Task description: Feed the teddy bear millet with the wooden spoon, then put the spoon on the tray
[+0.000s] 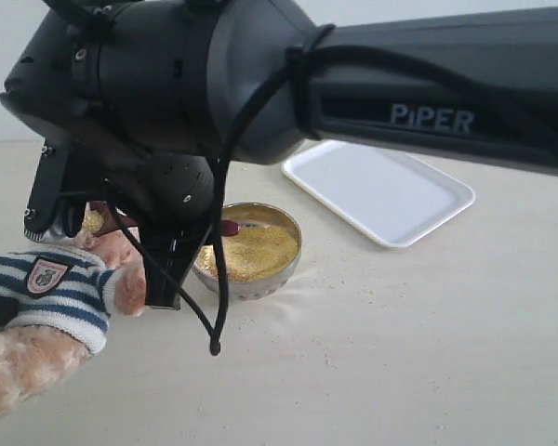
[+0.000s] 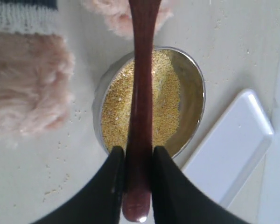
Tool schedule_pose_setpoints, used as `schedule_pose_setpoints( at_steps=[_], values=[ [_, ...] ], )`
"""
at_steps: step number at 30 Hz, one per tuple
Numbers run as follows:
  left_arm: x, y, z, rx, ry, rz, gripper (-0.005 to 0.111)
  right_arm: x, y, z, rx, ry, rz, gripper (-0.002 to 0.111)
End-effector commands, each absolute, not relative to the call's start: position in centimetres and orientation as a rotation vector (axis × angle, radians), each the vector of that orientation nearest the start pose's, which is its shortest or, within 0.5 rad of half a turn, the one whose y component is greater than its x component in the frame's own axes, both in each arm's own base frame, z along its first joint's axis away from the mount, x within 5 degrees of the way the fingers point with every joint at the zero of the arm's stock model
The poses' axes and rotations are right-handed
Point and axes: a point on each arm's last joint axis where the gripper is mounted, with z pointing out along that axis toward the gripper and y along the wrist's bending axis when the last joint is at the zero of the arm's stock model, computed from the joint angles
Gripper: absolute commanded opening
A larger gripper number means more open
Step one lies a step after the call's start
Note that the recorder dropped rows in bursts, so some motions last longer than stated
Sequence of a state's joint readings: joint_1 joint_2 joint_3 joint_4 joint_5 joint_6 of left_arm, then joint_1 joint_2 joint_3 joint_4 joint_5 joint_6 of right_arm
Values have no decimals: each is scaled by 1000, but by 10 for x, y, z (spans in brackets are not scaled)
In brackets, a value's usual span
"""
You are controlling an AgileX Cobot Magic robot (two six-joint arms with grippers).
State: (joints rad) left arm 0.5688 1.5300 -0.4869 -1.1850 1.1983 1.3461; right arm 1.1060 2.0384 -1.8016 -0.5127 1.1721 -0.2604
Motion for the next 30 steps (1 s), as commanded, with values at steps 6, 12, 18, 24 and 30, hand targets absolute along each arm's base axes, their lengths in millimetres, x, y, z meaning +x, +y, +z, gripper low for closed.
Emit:
schedule_pose_setpoints(
  at_steps=[6,12,18,24,30],
  values=[
    [195,31,172,-42,2367,-1257,7,235,381,263,-1829,1819,-594,11],
    [195,31,172,-42,2367,-1257,7,230,387,264,-1812,1744,-685,11],
    [195,31,172,-42,2367,-1257,7,225,390,260,-1826,1706,-787,11],
    [195,31,172,-42,2367,-1257,7,224,388,260,-1779,1728,-847,11],
    [195,31,172,-42,2367,-1257,7,217,392,259,-1781,1670,-897,11]
  ],
)
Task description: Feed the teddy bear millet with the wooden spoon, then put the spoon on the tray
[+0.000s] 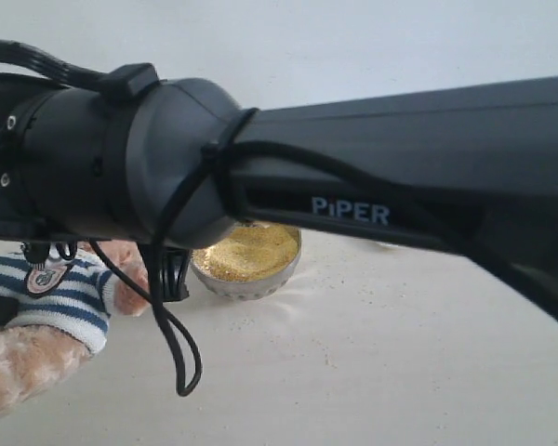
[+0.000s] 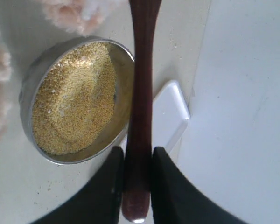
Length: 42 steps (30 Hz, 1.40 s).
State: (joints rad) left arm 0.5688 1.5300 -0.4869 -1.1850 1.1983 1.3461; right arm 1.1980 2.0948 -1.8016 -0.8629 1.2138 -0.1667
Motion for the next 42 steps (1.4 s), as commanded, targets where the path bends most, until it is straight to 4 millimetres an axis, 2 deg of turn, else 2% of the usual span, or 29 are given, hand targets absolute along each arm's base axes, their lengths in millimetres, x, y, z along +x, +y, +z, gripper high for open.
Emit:
schedule_pose_setpoints(
  at_steps=[1,8,24,34,42],
  values=[
    [195,31,172,-42,2367,-1257,7,215,392,257,-1781,1660,-912,11],
    [195,31,172,-42,2367,-1257,7,207,392,246,-1762,1590,-1001,11],
    [195,31,172,-42,2367,-1257,7,204,396,252,-1654,1545,-1025,11],
    [195,31,172,-42,2367,-1257,7,202,398,252,-1639,1543,-1017,11],
    [195,31,172,-42,2367,-1257,7,199,399,259,-1616,1502,-1030,11]
  ],
)
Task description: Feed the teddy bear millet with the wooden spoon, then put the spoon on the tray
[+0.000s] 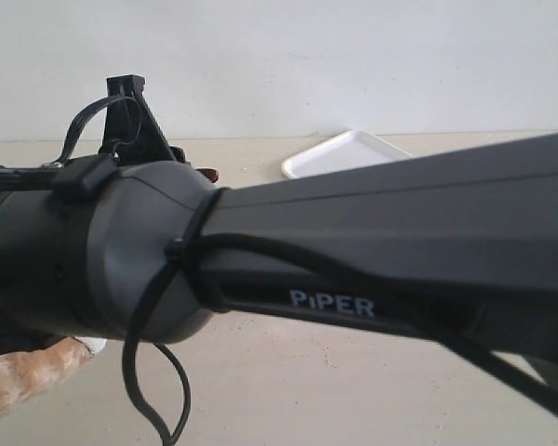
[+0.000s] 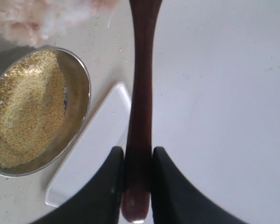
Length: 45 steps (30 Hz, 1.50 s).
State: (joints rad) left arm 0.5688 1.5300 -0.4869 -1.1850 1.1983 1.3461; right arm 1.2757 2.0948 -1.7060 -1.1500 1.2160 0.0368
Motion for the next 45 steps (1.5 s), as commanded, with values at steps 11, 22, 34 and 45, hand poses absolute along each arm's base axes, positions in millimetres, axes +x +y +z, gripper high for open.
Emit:
schedule_pose_setpoints(
  at_steps=[11,22,34,45],
  values=[
    [195,31,172,-42,2367,-1257,7,200,386,255,-1636,1482,-1080,11],
    [195,31,172,-42,2367,-1257,7,206,362,274,-1486,1763,-877,11],
    [195,31,172,-42,2367,-1257,7,248,296,299,-1212,2324,-470,11],
    [195,31,172,-42,2367,-1257,7,275,265,262,-1385,2399,-608,11]
  ],
)
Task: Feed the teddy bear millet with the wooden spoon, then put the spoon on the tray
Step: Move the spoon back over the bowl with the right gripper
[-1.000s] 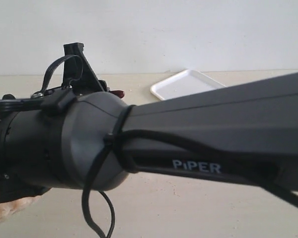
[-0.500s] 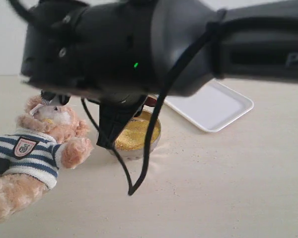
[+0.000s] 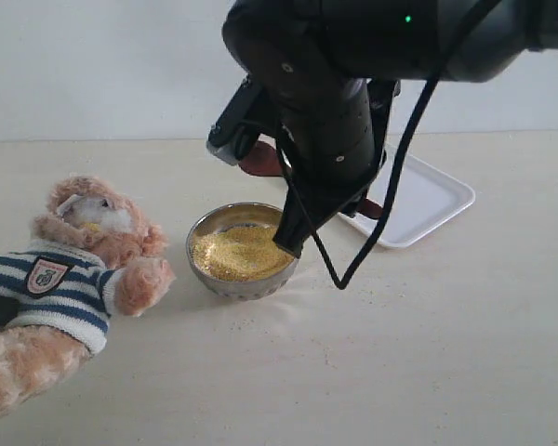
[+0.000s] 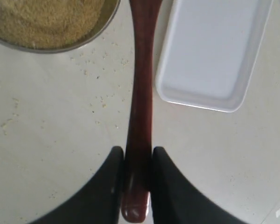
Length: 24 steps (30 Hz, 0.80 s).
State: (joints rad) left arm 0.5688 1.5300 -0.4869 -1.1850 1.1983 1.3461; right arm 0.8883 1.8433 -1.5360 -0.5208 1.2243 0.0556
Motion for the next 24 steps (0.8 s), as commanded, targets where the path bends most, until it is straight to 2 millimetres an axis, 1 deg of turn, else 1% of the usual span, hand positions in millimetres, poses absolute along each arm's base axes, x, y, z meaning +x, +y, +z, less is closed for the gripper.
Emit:
schedule_pose_setpoints(
  at_steps=[1,5,7,9,11,13,18,20,24],
  values=[
    [195,31,172,-42,2367,-1257,7,276,266,257,-1410,2398,-622,11],
    [195,31,172,-42,2367,-1257,7,281,270,237,-1456,2426,-649,11],
    [195,31,172,-42,2367,-1257,7,283,271,226,-1469,2472,-628,11],
    [195,31,172,-42,2367,-1257,7,285,272,221,-1465,2501,-603,11],
    [195,31,172,-42,2367,-1257,7,288,273,221,-1450,2519,-579,11],
    [195,31,172,-42,2367,-1257,7,291,272,225,-1430,2520,-565,11],
    [195,31,172,-42,2367,-1257,7,292,277,232,-1475,2468,-563,11],
    [195,31,172,-42,2367,-1257,7,291,280,233,-1511,2420,-608,11],
    [195,31,172,-42,2367,-1257,7,290,289,230,-1578,2284,-769,11]
  ],
)
